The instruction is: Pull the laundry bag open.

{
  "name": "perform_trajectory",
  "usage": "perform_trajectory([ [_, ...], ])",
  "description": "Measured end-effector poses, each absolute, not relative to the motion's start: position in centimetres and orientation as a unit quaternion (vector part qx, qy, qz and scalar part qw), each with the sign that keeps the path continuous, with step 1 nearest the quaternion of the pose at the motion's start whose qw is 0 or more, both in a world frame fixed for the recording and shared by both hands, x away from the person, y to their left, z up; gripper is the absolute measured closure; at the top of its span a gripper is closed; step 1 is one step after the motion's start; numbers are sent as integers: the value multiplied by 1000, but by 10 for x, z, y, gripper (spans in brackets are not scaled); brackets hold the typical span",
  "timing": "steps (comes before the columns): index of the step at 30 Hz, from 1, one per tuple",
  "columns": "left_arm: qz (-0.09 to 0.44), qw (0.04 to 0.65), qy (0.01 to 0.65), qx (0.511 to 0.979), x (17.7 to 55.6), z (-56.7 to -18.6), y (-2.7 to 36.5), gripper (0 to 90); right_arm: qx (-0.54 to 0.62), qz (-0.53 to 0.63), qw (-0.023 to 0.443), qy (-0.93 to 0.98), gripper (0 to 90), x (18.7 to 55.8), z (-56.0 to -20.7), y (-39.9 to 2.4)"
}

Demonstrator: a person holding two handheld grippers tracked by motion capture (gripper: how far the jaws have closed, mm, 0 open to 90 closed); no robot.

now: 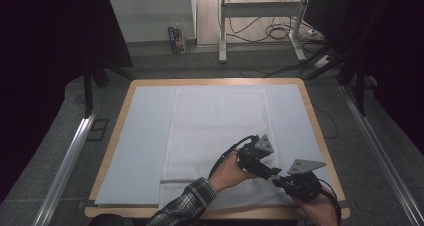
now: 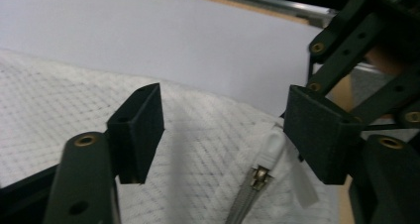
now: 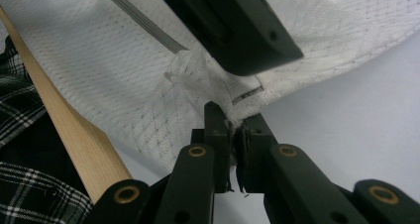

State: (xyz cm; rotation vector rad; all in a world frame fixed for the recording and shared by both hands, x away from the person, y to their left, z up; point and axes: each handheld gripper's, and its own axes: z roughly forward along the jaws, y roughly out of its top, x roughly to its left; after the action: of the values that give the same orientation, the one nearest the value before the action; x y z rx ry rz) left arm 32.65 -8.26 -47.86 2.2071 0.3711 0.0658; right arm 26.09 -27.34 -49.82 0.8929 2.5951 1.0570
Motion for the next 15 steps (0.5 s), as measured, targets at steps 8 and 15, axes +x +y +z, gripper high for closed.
perform_trajectory([
  [8,14,439,154,885,328,-479,-66,414,298,347,109,882,837,260,-498,-271],
  [15,7,432,169,886,330,-488,-44,461,303,351,112,879,837,260,-497,-274],
])
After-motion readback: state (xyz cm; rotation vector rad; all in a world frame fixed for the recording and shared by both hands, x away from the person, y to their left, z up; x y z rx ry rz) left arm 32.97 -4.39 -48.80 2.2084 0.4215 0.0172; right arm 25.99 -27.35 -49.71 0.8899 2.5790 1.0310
